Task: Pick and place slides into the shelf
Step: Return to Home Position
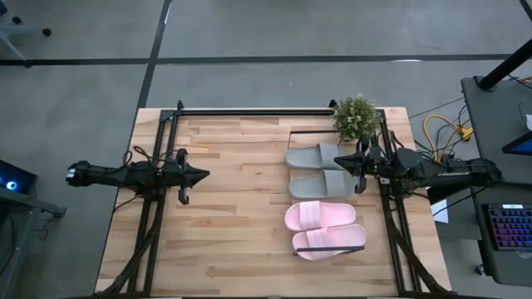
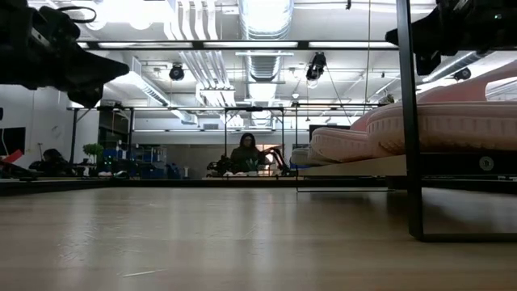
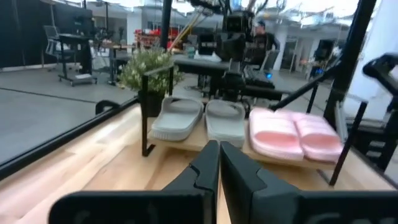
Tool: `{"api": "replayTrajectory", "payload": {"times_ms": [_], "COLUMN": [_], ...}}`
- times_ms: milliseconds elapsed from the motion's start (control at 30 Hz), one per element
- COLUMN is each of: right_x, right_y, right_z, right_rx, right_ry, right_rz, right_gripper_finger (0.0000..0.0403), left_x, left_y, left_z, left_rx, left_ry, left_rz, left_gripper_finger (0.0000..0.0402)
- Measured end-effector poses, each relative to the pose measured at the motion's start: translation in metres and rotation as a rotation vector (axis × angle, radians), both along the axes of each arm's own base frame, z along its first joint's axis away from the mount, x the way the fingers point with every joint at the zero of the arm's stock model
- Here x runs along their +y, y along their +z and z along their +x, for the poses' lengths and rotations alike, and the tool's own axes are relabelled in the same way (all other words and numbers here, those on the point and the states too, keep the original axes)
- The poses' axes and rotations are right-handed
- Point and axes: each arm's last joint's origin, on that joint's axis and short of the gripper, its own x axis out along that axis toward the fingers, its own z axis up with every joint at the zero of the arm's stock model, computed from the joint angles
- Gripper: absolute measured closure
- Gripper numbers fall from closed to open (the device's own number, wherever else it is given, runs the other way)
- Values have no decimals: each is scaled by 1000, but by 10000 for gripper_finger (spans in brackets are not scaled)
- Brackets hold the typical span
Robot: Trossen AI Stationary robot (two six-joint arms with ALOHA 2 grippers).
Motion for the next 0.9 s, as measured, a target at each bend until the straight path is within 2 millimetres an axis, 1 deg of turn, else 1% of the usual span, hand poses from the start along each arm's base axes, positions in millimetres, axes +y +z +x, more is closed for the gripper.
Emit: {"api": "replayTrajectory", "payload": {"times_ms": [167, 300, 367, 533, 700, 800, 900], "right_x": [1, 3, 5, 9, 13, 15, 16], "right_y": [-1, -5, -6, -5, -29, -43, -54], "right_z": [0, -7, -11, -20, -18, -16, -13], "right_rx": [-1, 43, 52, -39, 6, 46, 13], "right_ry": [47, 63, 100, 152, 189, 209, 220], "right_rz": [38, 38, 51, 32, 44, 42, 25], "right_gripper_finger": [395, 395, 395, 395, 395, 395, 395], "left_x": [1, 2, 2, 1, 1, 1, 1], "left_y": [2, 2, 2, 2, 2, 1, 2], "left_z": [-1, -1, -1, -1, -1, 0, 0], "left_rx": [-36, -37, -34, -31, -28, -18, -15], "left_ry": [40, 54, 51, 42, 37, 23, 25], "left_rz": [-32, -57, -56, -54, -48, -5, 28], "left_gripper_finger": [402, 402, 402, 402, 402, 402, 402]}}
